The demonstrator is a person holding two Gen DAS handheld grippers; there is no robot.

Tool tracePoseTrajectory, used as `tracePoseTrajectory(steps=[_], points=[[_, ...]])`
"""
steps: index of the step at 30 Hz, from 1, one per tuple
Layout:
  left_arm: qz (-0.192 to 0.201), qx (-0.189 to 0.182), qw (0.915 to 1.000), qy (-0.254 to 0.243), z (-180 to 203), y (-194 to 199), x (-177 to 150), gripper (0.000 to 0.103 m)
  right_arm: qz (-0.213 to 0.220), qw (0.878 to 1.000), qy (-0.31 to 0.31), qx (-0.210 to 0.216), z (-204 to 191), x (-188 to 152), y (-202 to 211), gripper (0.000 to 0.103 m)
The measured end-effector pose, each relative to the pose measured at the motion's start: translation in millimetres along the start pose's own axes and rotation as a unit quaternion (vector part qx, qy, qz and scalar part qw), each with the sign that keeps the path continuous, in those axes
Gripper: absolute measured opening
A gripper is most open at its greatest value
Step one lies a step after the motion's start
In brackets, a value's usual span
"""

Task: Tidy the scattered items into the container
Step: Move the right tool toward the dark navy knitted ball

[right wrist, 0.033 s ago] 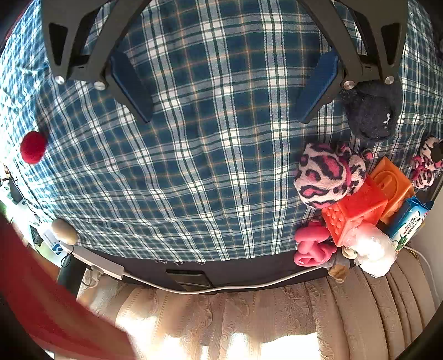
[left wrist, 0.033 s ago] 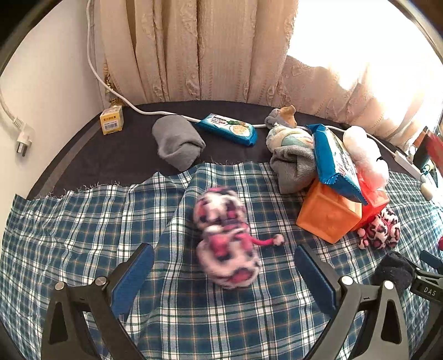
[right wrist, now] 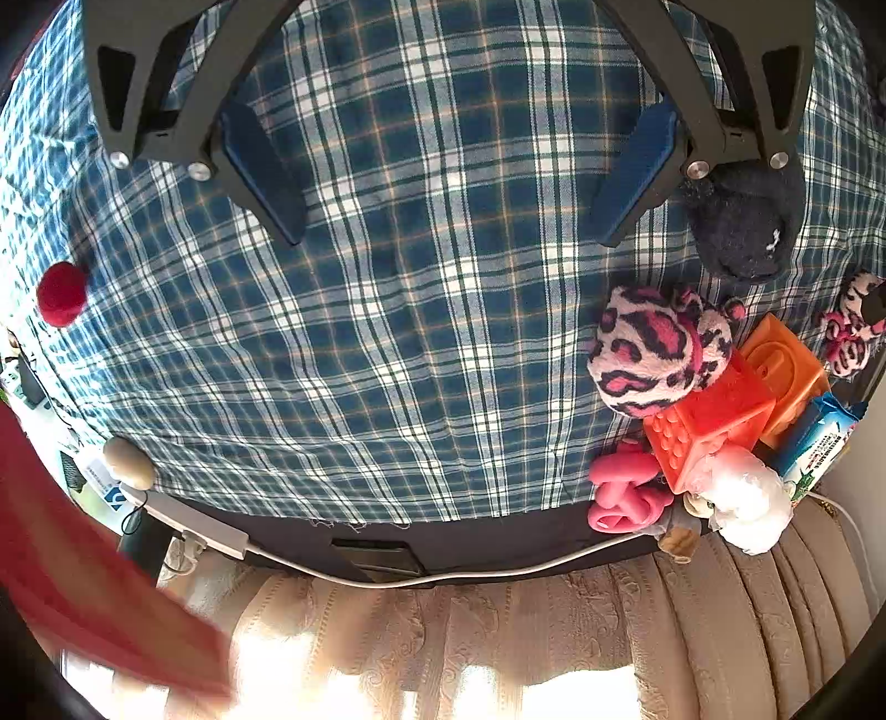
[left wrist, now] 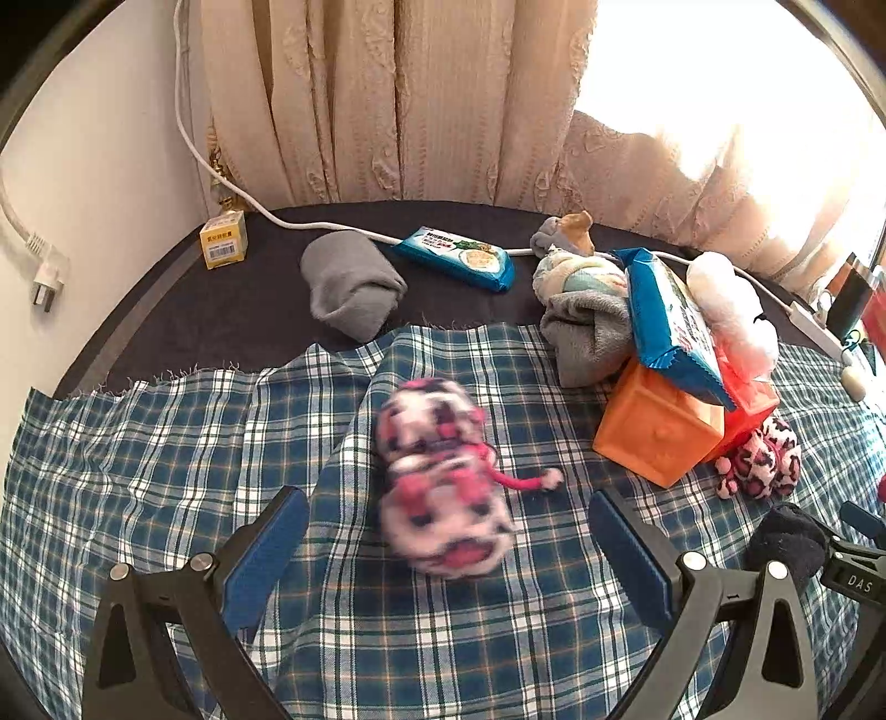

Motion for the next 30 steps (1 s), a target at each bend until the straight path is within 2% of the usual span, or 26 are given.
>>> tracePoseTrajectory(steps=[30], points=[[0.013,-0.008,0.9998,0.01,-2.6,2.4,2.7,0.102,0.0,1.0,0.0,0.0,0.5,-1.4,1.6,0.102]])
Point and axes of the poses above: each gripper's, at about its wrist camera, not at the fingertips, and y roughly against the way its jaws point, z to its right, x to its top, the point moved 5 cm from there along -y, roughly the way its jaws point, and after that the axes turned 2 degrees about -z, right-handed, at the moved point
